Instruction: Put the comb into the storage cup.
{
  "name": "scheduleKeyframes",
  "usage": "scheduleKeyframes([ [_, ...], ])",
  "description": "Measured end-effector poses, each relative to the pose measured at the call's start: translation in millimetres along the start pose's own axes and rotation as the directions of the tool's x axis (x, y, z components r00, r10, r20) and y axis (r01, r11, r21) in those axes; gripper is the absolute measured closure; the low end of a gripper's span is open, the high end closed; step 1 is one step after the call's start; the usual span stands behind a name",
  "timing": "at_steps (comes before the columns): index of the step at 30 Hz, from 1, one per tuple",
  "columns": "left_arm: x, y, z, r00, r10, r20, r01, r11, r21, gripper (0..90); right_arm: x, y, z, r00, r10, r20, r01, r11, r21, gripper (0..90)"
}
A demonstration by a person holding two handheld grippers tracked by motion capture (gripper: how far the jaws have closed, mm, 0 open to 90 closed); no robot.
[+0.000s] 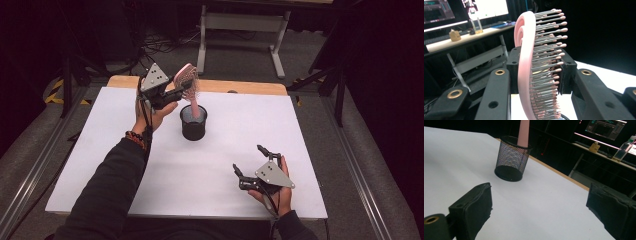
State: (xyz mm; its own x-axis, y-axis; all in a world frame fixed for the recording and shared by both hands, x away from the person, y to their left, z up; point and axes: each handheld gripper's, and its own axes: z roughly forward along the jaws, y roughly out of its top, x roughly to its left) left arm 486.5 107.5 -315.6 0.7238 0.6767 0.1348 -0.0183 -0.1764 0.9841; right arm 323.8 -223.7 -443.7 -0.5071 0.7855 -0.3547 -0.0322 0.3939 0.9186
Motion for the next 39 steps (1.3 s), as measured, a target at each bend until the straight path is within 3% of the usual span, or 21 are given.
scheduleKeyframes([
  [8,0.0,-13.7,2.2,0.9996,-0.028,0.003,0.028,0.9995,0.017,63.3,-2.7,-0.2,-2.0,0.9995,0.026,0.016,-0.026,1.0,-0.015,7.5],
  [22,-6.4,-35.2,13.1,0.9984,-0.053,0.015,0.052,0.9965,0.065,63.3,-0.2,0.1,-0.2,1.0,0.008,0.002,-0.008,1.0,-0.003,7.6],
  [28,-8.1,-42.8,13.9,0.9962,-0.086,0.014,0.085,0.995,0.052,63.3,-1.5,-0.5,0.0,0.9986,0.051,0.014,-0.051,0.999,-0.013,9.1],
  [34,-7.2,-49.5,15.9,0.9942,-0.107,0.007,0.107,0.9927,0.056,63.2,-4.9,-0.6,-2.5,0.9967,0.059,0.056,-0.057,0.998,-0.026,10.8],
  [39,-7.2,-50.6,14.5,0.9939,-0.111,0.002,0.11,0.9926,0.05,63.2,-4.5,-1.1,-1.8,0.997,0.052,0.058,-0.051,0.999,-0.017,10.9],
])
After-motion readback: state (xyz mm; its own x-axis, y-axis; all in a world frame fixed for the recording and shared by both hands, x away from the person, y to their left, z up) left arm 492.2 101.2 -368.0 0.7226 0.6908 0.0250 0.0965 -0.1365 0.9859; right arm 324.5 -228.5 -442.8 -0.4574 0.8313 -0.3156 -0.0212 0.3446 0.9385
